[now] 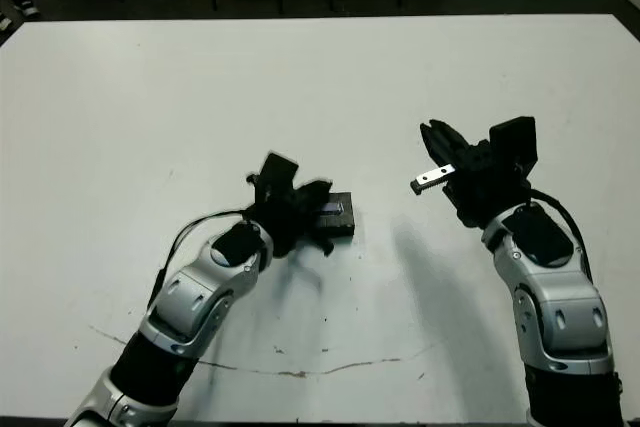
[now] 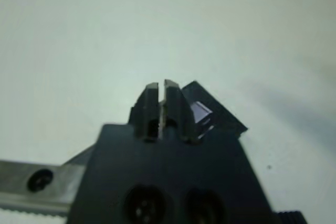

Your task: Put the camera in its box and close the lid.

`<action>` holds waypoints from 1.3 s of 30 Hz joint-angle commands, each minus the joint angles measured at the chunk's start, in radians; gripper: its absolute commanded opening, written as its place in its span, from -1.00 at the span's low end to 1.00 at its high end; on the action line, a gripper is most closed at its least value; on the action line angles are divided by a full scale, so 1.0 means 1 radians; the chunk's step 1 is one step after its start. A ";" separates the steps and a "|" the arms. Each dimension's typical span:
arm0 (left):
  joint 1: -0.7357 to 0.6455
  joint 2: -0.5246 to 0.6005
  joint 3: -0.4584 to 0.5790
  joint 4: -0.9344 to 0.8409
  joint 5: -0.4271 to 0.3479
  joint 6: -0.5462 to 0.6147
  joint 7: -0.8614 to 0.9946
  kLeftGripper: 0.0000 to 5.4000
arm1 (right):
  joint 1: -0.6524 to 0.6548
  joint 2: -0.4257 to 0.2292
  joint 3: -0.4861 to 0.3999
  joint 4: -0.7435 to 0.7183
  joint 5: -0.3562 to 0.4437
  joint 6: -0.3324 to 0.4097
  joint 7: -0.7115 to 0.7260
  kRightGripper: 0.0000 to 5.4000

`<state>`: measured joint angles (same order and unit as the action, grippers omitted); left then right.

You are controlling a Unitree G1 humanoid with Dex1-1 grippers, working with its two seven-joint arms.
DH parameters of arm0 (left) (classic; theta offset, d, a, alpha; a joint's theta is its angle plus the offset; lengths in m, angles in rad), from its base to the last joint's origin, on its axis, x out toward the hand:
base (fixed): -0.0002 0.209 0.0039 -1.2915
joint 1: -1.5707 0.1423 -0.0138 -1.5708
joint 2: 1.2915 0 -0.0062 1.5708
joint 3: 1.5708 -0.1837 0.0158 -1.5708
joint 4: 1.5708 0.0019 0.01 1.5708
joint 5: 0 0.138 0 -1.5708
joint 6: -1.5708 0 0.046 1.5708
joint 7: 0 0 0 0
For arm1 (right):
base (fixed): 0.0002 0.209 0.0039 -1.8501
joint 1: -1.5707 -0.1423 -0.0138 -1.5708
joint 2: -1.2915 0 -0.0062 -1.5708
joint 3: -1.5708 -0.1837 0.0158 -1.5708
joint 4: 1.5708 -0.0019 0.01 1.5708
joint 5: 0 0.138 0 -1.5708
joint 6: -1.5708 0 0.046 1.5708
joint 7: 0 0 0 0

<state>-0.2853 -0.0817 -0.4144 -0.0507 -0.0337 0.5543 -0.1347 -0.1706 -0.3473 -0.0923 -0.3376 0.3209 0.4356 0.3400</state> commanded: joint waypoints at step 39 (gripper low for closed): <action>0.186 0.096 0.577 -0.059 -0.129 -0.617 0.075 -0.99 | 0.157 0.134 0.194 0.049 -0.440 -0.406 -0.296 -1.00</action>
<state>-0.1209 0.0122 0.1544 -0.1526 -0.1562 -0.0728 -0.0618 -0.0254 -0.2300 0.1025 -0.3140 -0.1287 0.0267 0.0469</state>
